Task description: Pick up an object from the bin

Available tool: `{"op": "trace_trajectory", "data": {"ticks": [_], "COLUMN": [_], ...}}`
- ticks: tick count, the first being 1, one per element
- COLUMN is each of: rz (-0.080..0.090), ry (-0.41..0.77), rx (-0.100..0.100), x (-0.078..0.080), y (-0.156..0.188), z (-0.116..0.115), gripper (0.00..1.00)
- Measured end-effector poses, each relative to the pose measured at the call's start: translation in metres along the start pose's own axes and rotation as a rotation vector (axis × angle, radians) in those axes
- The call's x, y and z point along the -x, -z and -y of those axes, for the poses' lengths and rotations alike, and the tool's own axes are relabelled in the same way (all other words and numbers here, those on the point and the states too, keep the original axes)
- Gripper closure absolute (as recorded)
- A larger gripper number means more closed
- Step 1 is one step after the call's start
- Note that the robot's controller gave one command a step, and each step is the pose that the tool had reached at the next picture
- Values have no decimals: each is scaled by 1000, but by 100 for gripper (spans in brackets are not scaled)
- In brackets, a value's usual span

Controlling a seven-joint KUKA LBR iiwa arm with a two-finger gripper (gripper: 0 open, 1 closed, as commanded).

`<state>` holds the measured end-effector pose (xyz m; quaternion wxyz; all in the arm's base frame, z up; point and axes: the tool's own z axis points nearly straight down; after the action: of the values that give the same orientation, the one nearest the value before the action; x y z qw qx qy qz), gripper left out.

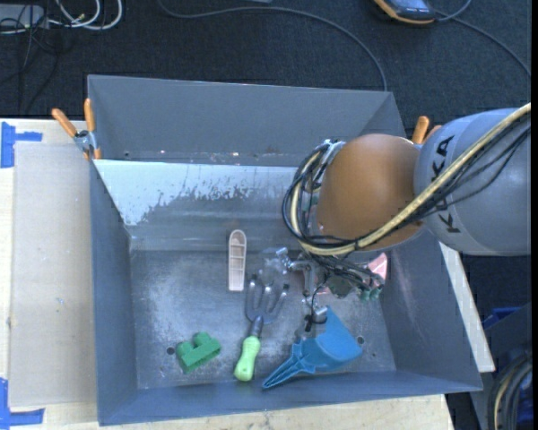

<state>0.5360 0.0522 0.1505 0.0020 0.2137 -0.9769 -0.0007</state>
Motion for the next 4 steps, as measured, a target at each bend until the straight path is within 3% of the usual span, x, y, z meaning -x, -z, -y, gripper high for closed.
{"op": "trace_trajectory", "data": {"ticks": [1, 2, 3, 4], "rz": [2, 3, 10, 12], "ry": [165, 426, 599, 620], "rx": [0, -2, -7, -7], "x": [8, 10, 15, 15], "y": [-2, -69, -88, -85], "z": [5, 1, -1, -2], "gripper": [0, 0, 100, 100]}}
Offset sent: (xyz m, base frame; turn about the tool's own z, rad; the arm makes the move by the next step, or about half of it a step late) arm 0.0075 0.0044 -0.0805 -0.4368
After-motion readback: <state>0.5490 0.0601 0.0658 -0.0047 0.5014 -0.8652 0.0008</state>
